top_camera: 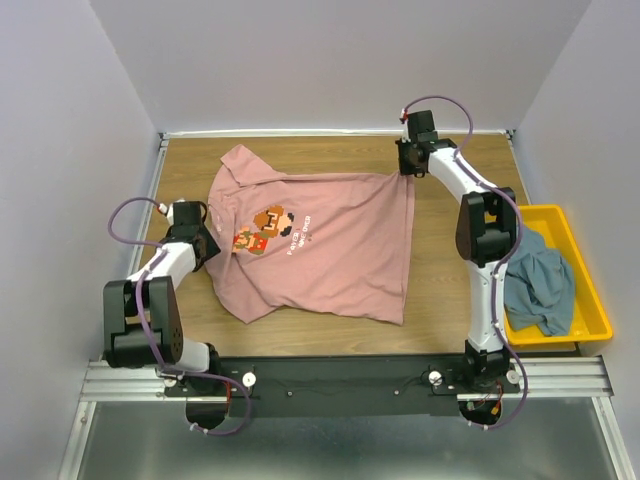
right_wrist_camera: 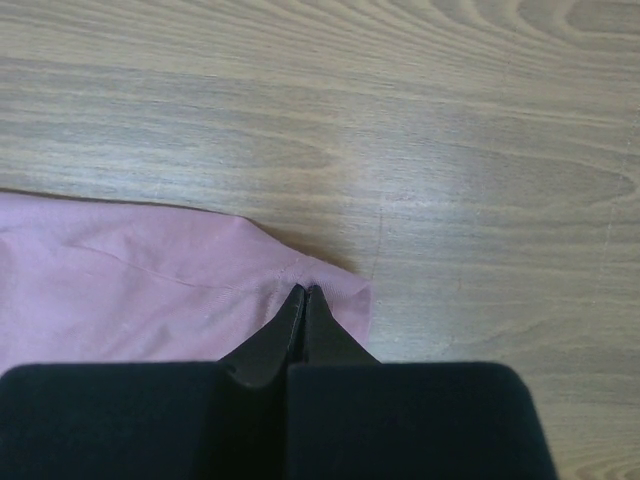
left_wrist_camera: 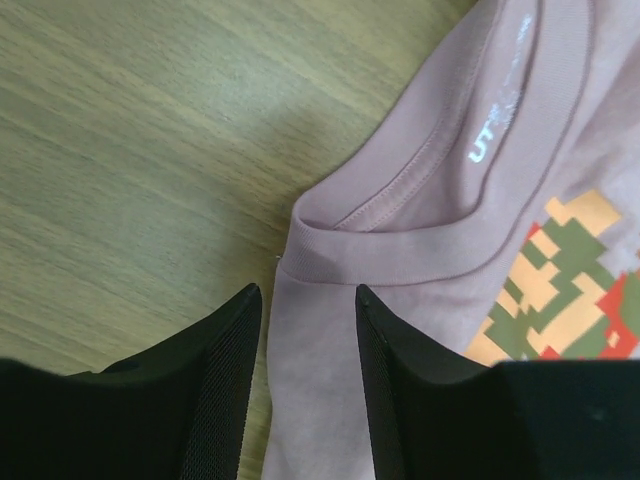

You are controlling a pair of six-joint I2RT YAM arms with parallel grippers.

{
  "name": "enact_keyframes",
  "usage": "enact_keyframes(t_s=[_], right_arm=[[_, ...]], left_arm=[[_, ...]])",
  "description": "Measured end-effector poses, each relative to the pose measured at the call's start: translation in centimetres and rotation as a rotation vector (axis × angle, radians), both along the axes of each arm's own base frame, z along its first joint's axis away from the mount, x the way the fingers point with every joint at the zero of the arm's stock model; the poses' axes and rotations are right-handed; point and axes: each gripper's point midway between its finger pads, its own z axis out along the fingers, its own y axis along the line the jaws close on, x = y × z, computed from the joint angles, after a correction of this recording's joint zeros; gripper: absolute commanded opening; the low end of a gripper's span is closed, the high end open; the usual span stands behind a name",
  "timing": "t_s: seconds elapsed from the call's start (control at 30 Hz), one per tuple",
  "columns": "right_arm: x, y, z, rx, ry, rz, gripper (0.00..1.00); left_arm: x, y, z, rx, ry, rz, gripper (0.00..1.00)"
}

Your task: Fold and stack the t-shirts

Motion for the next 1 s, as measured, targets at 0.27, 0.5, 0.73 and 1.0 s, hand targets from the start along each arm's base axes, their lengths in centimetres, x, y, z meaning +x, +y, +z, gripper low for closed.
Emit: enact_keyframes(t_s=[0.27, 0.5, 0.73, 1.0], right_arm=[[0.1, -0.3, -0.2, 0.002, 0.003, -0.001, 0.01], [0.2, -1.1, -0.2, 0.002, 0.003, -0.015, 0.01], [1.0, -5.0, 0.0, -0.009, -0.005, -0.067, 0.01], [3.1, -9.2, 0.5, 0.002, -0.039, -0.134, 0.01]], left_arm=[[1.2, 0.4, -1.7, 0.008, 0.043, 0.0, 0.33], [1.6, 0.9, -1.7, 0.029, 0.042, 0.009, 0.0], [0.2, 3.4, -1.6, 0.085, 0.087, 0.087, 0.0], [-0.7, 4.8, -1.5, 0.075, 0.102, 0.129, 0.0]])
